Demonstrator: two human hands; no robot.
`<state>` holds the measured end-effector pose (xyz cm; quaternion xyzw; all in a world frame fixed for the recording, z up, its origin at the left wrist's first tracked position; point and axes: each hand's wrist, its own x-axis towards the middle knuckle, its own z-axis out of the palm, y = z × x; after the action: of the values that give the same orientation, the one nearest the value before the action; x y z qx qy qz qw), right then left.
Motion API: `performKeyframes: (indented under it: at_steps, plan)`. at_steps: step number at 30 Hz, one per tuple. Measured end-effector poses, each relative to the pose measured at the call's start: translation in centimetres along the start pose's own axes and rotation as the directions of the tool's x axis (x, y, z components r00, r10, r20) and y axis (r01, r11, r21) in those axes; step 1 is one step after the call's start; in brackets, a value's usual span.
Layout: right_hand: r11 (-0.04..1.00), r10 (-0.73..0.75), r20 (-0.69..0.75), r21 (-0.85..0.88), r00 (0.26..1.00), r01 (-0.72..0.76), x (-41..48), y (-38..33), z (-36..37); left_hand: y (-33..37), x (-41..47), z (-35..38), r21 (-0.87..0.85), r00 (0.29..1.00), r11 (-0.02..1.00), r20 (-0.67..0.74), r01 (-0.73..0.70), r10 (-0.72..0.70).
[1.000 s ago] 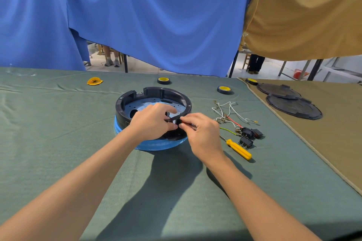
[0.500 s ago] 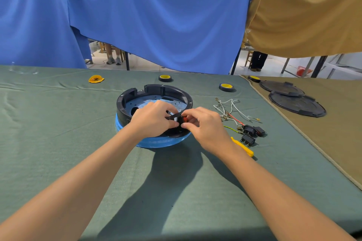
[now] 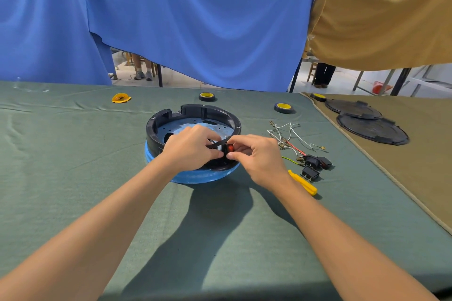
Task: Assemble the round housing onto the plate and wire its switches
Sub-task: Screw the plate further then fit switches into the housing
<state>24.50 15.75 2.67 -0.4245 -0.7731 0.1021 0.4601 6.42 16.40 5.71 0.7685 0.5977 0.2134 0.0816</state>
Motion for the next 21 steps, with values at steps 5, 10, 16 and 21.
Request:
performKeyframes:
  at_steps: [5, 10, 16, 21]
  plan:
    - [0.999, -0.040, -0.024, -0.009, 0.999, 0.039, -0.1, 0.2, 0.2, 0.0, 0.1, -0.2, -0.002, 0.999, 1.000, 0.037, -0.003, 0.003]
    - [0.982, -0.171, -0.002, -0.077, 0.985, 0.170, 0.0, 0.2, -0.2, 0.0, 0.1, 0.0, -0.002, 1.000, 1.000, 0.023, 0.015, -0.015]
    - [0.887, -0.359, 0.046, -0.294, 0.932, 0.356, 0.3, 0.4, -0.8, -0.1, 0.0, 0.2, 0.004, 1.000, 1.000, 0.001, 0.010, -0.010]
    - [0.880, -0.378, 0.009, -0.307, 0.926, 0.362, 0.1, 1.0, -0.4, 0.1, -0.3, 0.1, 0.023, 0.999, 0.999, -0.035, -0.026, 0.027]
